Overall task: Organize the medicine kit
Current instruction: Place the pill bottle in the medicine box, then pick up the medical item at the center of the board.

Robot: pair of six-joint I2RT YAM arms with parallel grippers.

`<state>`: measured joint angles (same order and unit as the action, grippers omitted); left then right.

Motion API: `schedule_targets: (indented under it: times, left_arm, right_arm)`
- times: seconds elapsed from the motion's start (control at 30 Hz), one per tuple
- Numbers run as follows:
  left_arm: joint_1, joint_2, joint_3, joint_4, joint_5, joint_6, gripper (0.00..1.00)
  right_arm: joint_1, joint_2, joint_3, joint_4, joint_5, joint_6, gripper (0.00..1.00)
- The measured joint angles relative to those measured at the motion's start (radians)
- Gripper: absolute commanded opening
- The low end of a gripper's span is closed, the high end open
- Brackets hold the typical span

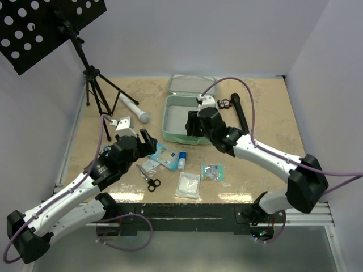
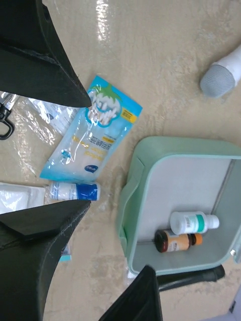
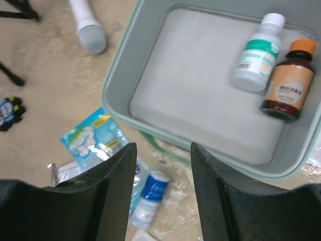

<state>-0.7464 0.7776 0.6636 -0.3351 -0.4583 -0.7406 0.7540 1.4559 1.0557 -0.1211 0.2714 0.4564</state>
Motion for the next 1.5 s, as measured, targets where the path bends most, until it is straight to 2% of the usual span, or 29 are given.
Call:
schedule_targets:
  times: [0.17,0.27,0.43,0.73,0.93,1.1,1.5]
  left_arm:
    - [0.000,0.006,-0.052,-0.017,0.005,-0.033,0.79]
    - [0.000,0.011,-0.069,-0.018,0.010,-0.051,0.77]
    - [0.000,0.013,-0.091,-0.015,0.020,-0.063,0.75]
    - [0.000,0.017,-0.107,-0.015,0.029,-0.072,0.74]
    - [0.000,0.001,-0.127,-0.022,0.032,-0.080,0.74]
    - [0.000,-0.010,-0.138,-0.025,0.032,-0.087,0.73]
    - [0.000,-0.022,-0.146,-0.019,0.035,-0.087,0.73]
  right_arm:
    - [0.082,-0.085,-0.097,0.034,-0.008,0.031,0.52]
    - [0.110,-0.085,-0.164,0.028,-0.027,0.053,0.60]
    - [0.117,-0.079,-0.235,0.029,-0.056,0.074,0.62]
    - [0.149,0.094,-0.237,0.078,-0.082,0.087,0.61]
    - [0.163,0.142,-0.222,0.083,-0.084,0.100,0.60]
    - [0.164,0.170,-0.193,0.090,-0.084,0.103,0.57]
    - [0.175,0.215,-0.181,0.085,-0.089,0.108,0.37]
